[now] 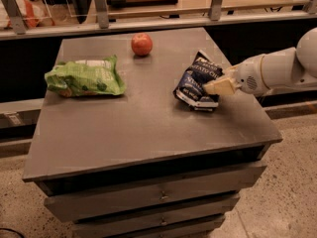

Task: Move blue chip bag near apple

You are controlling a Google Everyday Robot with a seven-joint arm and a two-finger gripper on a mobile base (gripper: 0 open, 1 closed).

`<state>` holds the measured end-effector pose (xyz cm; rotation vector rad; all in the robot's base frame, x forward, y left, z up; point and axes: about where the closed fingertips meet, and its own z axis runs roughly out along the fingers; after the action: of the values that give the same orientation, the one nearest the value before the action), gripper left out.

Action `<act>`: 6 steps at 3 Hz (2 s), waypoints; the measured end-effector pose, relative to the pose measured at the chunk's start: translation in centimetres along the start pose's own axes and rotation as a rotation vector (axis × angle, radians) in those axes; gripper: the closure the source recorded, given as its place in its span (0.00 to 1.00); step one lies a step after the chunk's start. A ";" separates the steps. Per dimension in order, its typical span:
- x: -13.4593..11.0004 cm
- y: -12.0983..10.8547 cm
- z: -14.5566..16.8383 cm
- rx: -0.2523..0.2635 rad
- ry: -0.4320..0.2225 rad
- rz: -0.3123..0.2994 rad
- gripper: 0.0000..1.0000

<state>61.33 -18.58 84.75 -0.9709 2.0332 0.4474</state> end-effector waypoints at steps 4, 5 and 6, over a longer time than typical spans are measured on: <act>-5.7 -6.9 0.0 0.315 -0.205 0.017 1.00; -8.3 -8.4 1.6 0.335 -0.256 -0.005 1.00; -10.0 -9.5 3.2 0.349 -0.268 -0.021 1.00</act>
Offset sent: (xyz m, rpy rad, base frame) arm 0.0386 -0.0492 0.0550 0.0080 -0.2505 -0.3011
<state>73.96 -17.93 91.13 -0.6796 1.7798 0.1888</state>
